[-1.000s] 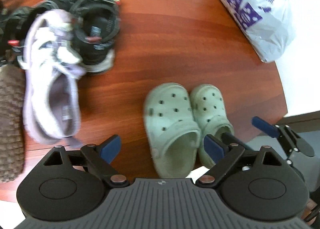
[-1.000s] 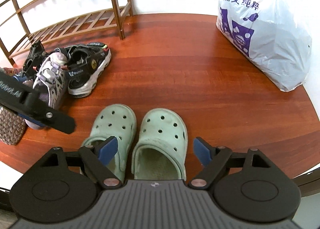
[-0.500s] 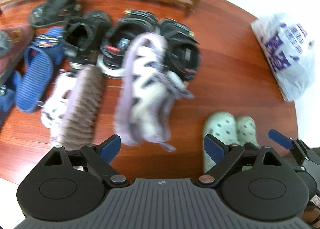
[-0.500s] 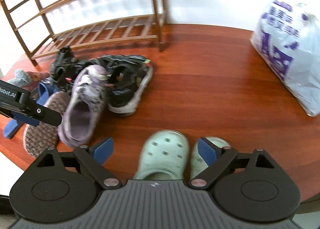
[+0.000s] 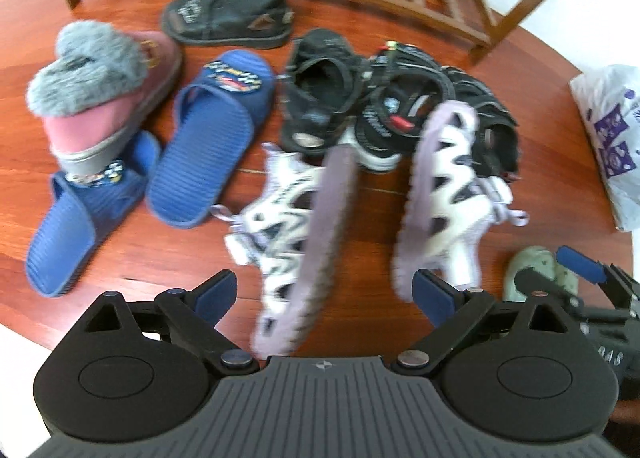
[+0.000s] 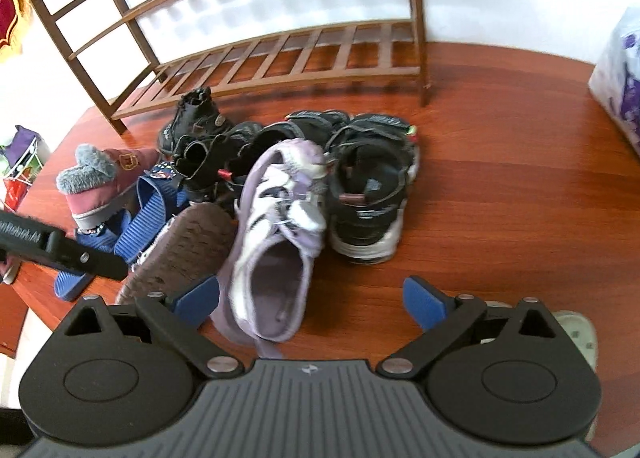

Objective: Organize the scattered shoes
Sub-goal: 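Grasp a lavender-white sandal with the right gripper while the left gripper grasps its mate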

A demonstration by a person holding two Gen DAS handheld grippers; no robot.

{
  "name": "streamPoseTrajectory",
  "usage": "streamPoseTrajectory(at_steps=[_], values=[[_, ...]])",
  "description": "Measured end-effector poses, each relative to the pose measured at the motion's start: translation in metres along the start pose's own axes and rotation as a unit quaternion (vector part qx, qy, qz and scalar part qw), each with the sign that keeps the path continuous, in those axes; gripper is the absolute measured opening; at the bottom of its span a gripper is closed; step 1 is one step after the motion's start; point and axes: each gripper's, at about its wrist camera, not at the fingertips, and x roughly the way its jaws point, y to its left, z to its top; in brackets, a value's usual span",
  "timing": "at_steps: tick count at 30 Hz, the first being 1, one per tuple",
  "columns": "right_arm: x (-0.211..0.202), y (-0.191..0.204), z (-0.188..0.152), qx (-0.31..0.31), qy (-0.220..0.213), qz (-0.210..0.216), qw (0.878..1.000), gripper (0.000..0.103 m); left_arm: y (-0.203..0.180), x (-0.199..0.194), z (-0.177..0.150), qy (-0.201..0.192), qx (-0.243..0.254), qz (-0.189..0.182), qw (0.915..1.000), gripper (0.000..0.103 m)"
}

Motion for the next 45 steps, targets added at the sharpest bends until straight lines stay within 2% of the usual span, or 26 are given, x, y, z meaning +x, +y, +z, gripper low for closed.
streamPoseTrajectory(at_steps=[3,8,11,13,14,19,24,30,33,37,45], values=[[0.017,0.012,0.005,0.004,0.007,0.011,1.0,0.098,0.012,-0.002,-0.003,0.0,0.02,0.012,0.9997,0.095],[0.046,0.022,0.015,0.013,0.016,0.021,1.0,0.088,0.028,-0.005,-0.01,0.006,0.035,0.021,0.9992,0.095],[0.062,0.022,0.02,0.021,0.018,0.02,0.999,0.08,0.036,-0.008,-0.014,0.004,0.045,0.031,0.9985,0.095],[0.066,0.021,0.021,0.032,0.017,0.025,0.999,0.071,0.04,-0.011,-0.016,-0.001,0.057,0.037,0.9977,0.095],[0.068,0.021,0.021,0.037,0.017,0.028,0.999,0.07,0.042,-0.012,-0.017,-0.001,0.06,0.039,0.9975,0.095],[0.065,0.029,0.019,0.043,0.016,0.026,0.999,0.047,0.055,-0.012,-0.018,0.006,0.053,0.034,0.998,0.095],[0.06,0.039,0.017,0.046,0.016,0.02,0.999,0.035,0.062,-0.008,-0.016,0.011,0.052,0.029,0.9982,0.095],[0.042,0.047,0.006,0.041,0.025,0.007,0.999,0.034,0.063,-0.002,-0.011,0.009,0.068,0.005,0.9976,0.095],[0.029,0.05,-0.002,0.035,0.034,-0.003,0.999,0.034,0.061,0.005,-0.008,0.01,0.094,-0.013,0.9954,0.095],[0.01,0.05,-0.023,0.036,0.055,-0.047,0.997,0.034,0.057,0.014,-0.006,0.023,0.105,-0.035,0.9936,0.095],[0.018,0.051,-0.041,-0.005,0.074,-0.108,0.991,0.034,0.037,0.022,-0.007,0.031,0.143,-0.052,0.9879,0.095]])
